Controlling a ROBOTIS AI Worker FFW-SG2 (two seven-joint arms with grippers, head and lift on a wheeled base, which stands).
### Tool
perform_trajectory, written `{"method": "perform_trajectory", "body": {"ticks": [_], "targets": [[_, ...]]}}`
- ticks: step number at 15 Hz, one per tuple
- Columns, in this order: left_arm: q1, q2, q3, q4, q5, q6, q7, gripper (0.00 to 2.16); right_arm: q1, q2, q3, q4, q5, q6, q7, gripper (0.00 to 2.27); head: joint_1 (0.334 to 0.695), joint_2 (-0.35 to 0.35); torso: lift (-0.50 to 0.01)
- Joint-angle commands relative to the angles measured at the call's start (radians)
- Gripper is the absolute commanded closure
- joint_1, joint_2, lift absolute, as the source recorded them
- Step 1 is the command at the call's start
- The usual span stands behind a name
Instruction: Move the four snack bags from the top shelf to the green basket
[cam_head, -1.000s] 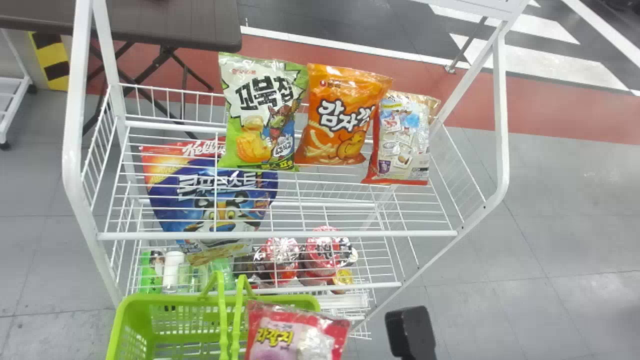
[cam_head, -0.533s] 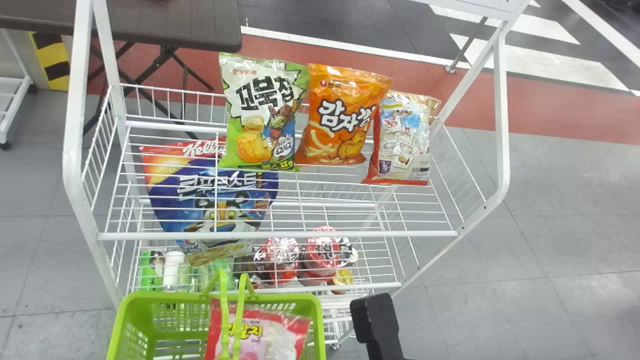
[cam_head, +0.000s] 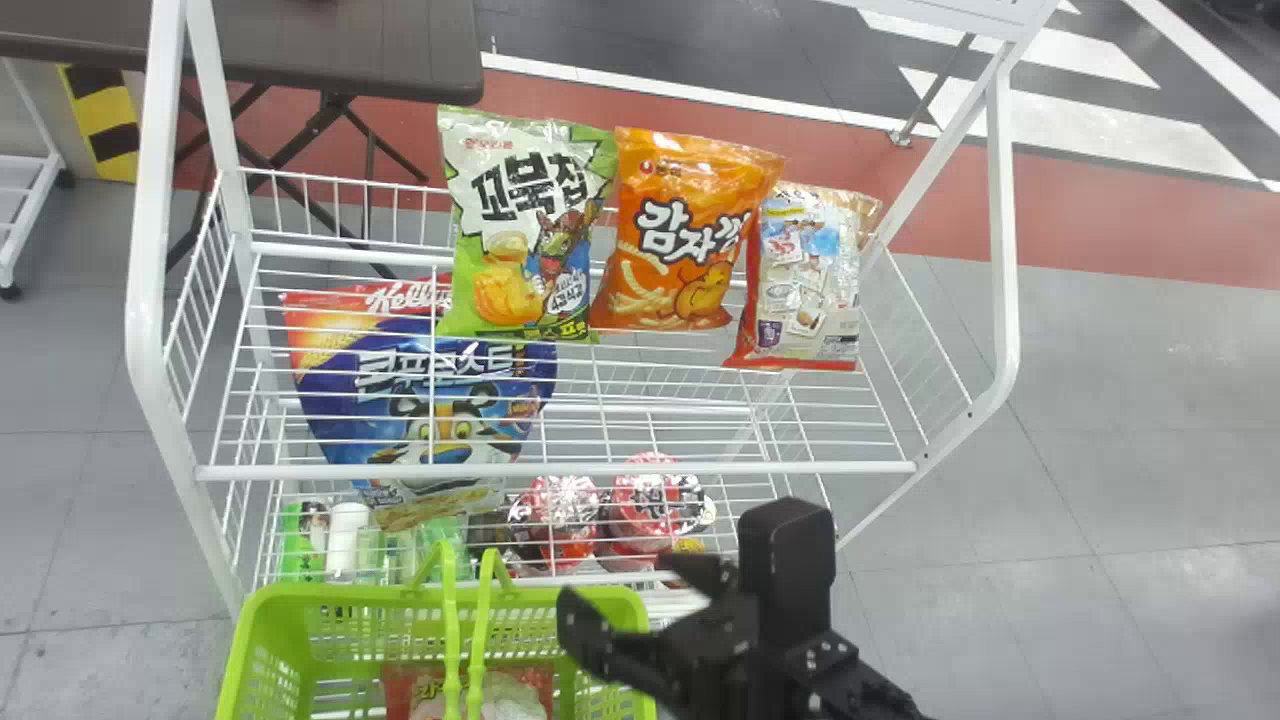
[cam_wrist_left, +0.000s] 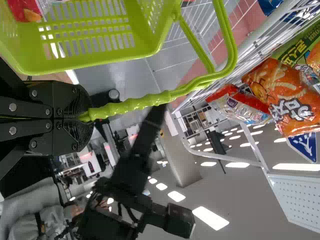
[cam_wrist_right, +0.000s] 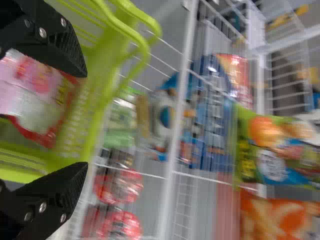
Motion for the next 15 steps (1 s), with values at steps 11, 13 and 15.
{"method": "perform_trajectory", "body": {"ticks": [11, 13, 15], "targets": [[-0.019, 0.023, -0.024, 0.024, -0.009, 0.000, -0.009, 1.78, -0.603, 0.042, 0.121, 0.553, -0.012, -0.224, -0.199, 0.09, 0.695, -0.263, 0.000], [-0.033, 0.032, -0.024, 0.044, 0.003, 0.000, -0.014, 1.78, -0.695, 0.049, 0.132, 0.672, -0.009, -0.218, -0.202, 0.09, 0.695, -0.214, 0.000], [-0.039, 0.037, -0.022, 0.052, 0.011, 0.000, -0.017, 1.78, -0.764, 0.049, 0.133, 0.760, -0.018, -0.218, -0.219, 0.09, 0.695, -0.194, 0.000]]}}
